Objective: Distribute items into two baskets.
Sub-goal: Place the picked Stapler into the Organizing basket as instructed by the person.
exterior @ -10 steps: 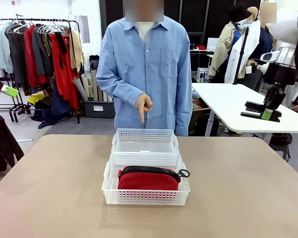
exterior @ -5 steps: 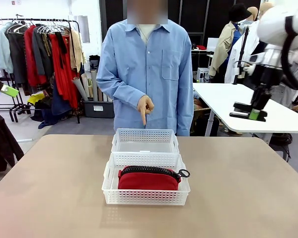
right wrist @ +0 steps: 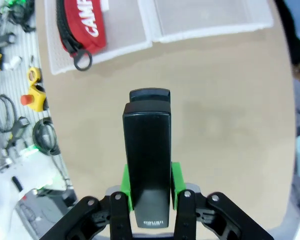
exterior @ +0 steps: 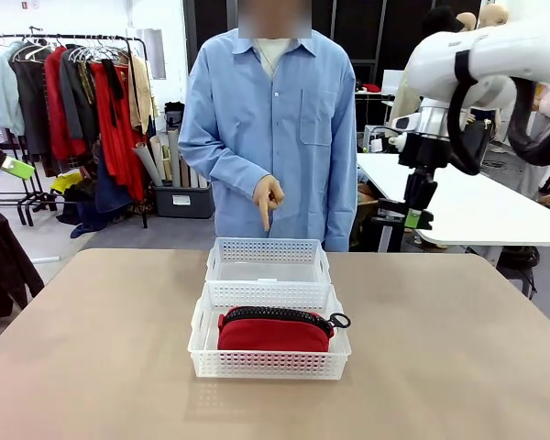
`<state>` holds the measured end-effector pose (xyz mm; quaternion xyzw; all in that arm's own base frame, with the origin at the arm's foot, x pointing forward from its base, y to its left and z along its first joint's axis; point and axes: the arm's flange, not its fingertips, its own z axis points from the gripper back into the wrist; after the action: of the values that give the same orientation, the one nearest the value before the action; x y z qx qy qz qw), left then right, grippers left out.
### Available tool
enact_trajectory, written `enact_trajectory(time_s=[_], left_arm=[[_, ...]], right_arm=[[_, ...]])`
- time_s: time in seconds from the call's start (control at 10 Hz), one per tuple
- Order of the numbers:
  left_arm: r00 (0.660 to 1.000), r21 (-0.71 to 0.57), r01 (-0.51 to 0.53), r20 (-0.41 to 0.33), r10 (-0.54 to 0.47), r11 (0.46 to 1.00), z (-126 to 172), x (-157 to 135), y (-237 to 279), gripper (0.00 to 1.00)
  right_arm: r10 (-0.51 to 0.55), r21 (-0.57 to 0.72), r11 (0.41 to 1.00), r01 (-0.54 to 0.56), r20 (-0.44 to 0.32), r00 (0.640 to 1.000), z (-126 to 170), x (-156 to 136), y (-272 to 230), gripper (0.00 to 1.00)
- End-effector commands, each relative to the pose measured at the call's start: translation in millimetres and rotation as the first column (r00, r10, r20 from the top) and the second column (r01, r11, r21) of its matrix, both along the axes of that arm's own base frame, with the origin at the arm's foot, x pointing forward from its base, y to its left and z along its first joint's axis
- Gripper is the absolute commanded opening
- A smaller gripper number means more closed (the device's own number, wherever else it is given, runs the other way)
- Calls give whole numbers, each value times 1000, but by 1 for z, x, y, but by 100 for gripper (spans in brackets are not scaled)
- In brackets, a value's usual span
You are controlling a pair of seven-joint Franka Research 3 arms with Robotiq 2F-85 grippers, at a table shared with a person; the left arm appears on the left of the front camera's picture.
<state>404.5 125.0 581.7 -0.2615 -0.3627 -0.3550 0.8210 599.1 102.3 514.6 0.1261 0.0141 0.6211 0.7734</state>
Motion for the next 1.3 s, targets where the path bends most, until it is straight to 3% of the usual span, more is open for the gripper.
enact_trajectory(time_s=[0.0, 0.6, 1.2], left_arm=[[1000, -21, 8, 13, -8, 1000, 0, -1, 0, 100], [1000, -21, 8, 13, -8, 1000, 0, -1, 0, 100], [1000, -21, 8, 13, -8, 1000, 0, -1, 0, 100]], right_arm=[[-6, -48, 999, 7, 6, 1000, 11, 5, 15, 23], [66, -94, 993, -68, -26, 998, -9, 15, 80, 23], [176, -96, 980, -174, 8, 984, -18, 16, 124, 23]])
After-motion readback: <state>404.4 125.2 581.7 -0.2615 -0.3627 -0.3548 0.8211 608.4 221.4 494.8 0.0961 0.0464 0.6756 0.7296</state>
